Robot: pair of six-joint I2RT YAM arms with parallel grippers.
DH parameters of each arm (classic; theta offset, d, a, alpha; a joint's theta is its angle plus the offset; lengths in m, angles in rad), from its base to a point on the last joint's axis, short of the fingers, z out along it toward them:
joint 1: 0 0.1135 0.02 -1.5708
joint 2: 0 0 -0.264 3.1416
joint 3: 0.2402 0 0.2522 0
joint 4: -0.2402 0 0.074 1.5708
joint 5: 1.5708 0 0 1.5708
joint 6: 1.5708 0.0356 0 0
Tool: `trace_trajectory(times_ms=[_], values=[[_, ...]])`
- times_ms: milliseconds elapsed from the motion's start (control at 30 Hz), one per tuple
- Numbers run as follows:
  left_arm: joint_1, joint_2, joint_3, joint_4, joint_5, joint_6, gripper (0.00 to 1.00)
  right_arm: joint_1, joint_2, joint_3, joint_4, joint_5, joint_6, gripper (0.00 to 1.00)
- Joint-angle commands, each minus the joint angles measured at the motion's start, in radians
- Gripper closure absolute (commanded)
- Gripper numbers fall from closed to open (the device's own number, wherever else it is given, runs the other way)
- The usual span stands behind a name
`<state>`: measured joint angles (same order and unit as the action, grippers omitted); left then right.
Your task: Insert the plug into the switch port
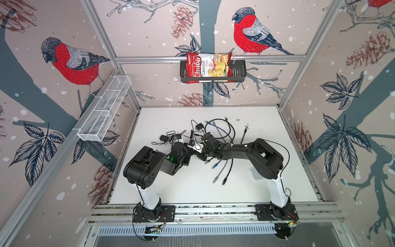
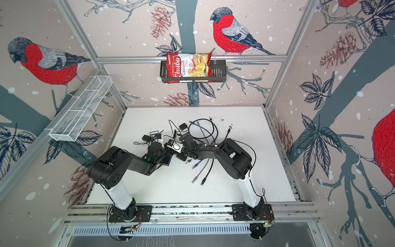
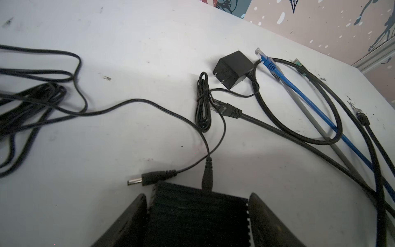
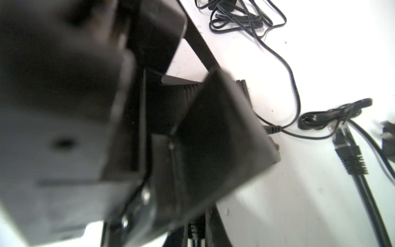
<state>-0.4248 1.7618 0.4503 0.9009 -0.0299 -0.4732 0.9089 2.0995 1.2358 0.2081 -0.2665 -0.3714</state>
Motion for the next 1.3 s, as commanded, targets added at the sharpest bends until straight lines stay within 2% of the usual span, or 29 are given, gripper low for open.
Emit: trace_trajectory(times_ms=[0, 133, 367, 700, 867, 1100, 1133, 1167, 1200, 1267], values=[[-0.015, -0.005, -0.011, 0.001, 0.369, -0.067, 0.27, 0.032, -0.004, 0.033, 0.286, -0.137, -0.021, 0.95], [-0.008, -0.029, -0.001, -0.055, 0.309, -0.066, 0.25, 0.031, 0.007, 0.058, 0.176, -0.079, -0.015, 0.93], [0.012, -0.053, 0.049, -0.184, 0.195, -0.059, 0.17, 0.007, 0.011, 0.081, -0.045, 0.03, -0.026, 0.82], [0.037, -0.099, 0.041, -0.225, 0.122, -0.072, 0.02, -0.034, 0.057, 0.105, -0.143, 0.123, -0.075, 0.75], [0.038, -0.15, 0.038, -0.259, 0.087, -0.065, 0.02, -0.064, 0.07, 0.146, -0.186, 0.126, -0.089, 0.7], [0.038, -0.235, 0.033, -0.31, 0.051, -0.031, 0.02, -0.103, -0.019, 0.105, -0.179, 0.035, -0.033, 0.5], [0.038, -0.245, 0.035, -0.318, 0.043, -0.024, 0.02, -0.108, -0.036, 0.093, -0.171, 0.025, -0.02, 0.44], [0.038, -0.257, 0.034, -0.327, 0.035, -0.023, 0.02, -0.11, -0.053, 0.081, -0.16, 0.015, -0.008, 0.13], [0.038, -0.266, 0.032, -0.329, 0.033, -0.019, 0.02, -0.115, -0.068, 0.07, -0.151, 0.004, -0.001, 0.01], [0.038, -0.285, 0.033, -0.344, 0.03, -0.009, 0.02, -0.118, -0.099, 0.046, -0.131, -0.001, 0.022, 0.01]])
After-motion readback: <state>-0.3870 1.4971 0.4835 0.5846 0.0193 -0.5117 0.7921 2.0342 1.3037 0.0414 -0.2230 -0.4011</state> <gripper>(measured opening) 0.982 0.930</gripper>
